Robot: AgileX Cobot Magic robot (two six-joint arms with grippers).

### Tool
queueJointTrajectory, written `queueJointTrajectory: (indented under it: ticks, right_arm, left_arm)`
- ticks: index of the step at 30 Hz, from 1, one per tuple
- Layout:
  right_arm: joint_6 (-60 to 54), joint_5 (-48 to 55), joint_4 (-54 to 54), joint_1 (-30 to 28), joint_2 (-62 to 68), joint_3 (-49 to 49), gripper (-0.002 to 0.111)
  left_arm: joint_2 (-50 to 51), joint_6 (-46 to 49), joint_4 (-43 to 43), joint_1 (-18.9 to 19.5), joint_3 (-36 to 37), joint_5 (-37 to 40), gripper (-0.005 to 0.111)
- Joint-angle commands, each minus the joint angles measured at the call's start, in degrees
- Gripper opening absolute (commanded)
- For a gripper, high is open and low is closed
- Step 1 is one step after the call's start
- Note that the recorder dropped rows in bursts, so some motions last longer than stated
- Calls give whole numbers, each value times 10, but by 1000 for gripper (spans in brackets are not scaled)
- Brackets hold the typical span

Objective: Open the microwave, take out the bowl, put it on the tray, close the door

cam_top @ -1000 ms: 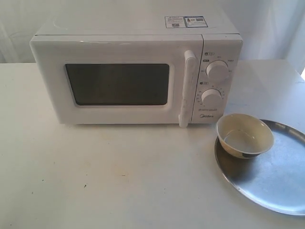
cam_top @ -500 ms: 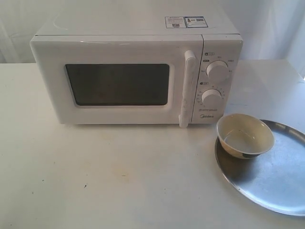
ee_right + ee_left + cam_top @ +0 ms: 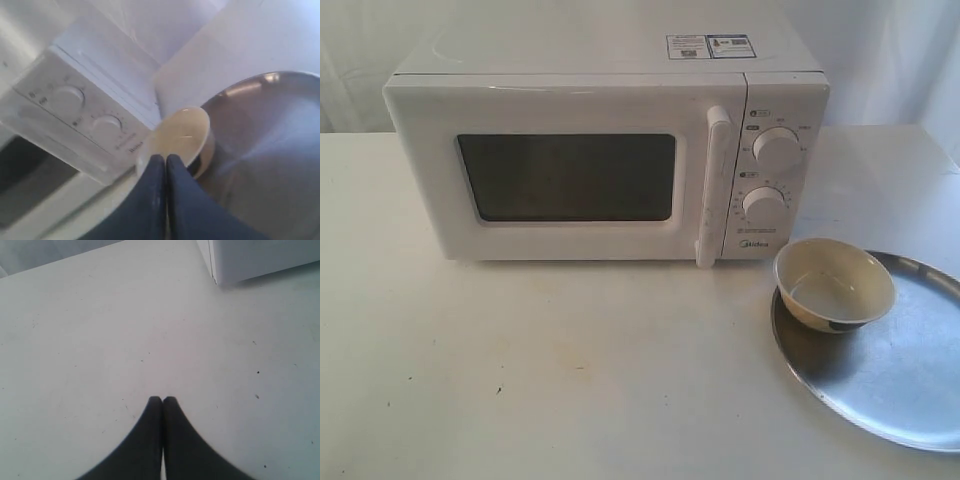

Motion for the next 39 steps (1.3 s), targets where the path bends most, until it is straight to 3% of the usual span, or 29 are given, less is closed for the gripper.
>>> queueJointTrajectory:
  ticks: [1,5,7,16,22,39]
  right_arm:
    - [-247,7,-6,-4,-3,2,0]
    - [-455,7,-6,-5,-3,2,0]
    - [-500,7,-6,-5,-3,2,0]
    - [-494,17,2,-5,-3,2,0]
    - [-415,27,9,-5,-3,2,0]
    - [-462,33,9,-5,-3,2,0]
  left_arm:
    - [-1,-2,-5,-3,-1,0,0]
    - [-1,-2,-5,-3,-1,0,0]
    - [-1,-2,-5,-3,-1,0,0]
    - [-1,-2,-5,-3,-1,0,0]
    - [-1,-2,-5,-3,-1,0,0]
    - [-1,-2,-5,-3,-1,0,0]
